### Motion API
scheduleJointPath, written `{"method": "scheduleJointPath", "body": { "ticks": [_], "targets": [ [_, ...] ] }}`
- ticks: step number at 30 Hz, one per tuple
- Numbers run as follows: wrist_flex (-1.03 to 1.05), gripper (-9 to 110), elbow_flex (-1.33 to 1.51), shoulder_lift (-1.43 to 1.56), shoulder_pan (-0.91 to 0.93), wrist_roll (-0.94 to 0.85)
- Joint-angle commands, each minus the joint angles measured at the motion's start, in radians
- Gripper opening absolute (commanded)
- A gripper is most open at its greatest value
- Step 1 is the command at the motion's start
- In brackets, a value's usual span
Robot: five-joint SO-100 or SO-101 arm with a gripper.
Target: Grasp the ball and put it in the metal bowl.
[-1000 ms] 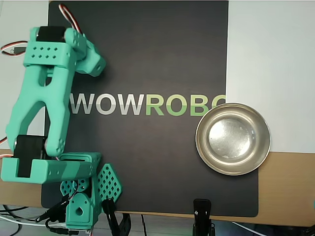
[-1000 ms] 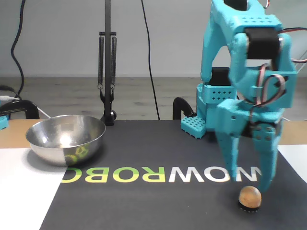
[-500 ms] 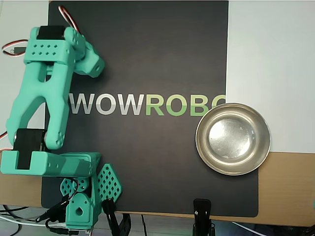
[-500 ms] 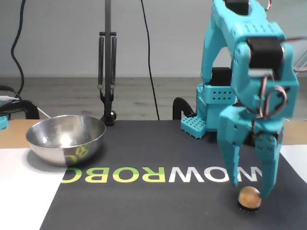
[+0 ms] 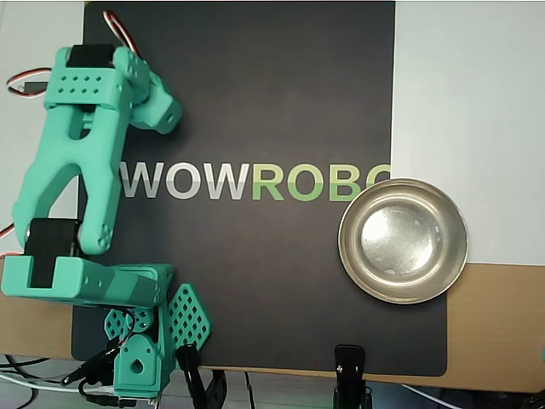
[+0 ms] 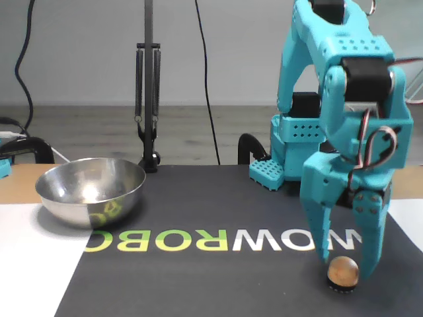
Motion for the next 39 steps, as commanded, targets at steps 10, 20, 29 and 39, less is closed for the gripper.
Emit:
{"method": "scheduleJointPath", "body": {
  "ticks": [10,20,29,39],
  "targets": [
    [-0.011,58,-0.020,0.003,0.005,0.005],
    [-0.011,58,-0.020,0.002,0.005,0.005],
    [-0.011,58,-0.020,0.002,0.005,0.005],
    [0.000,58,-0.063,-0.043,0.008,0.005]
  ]
}}
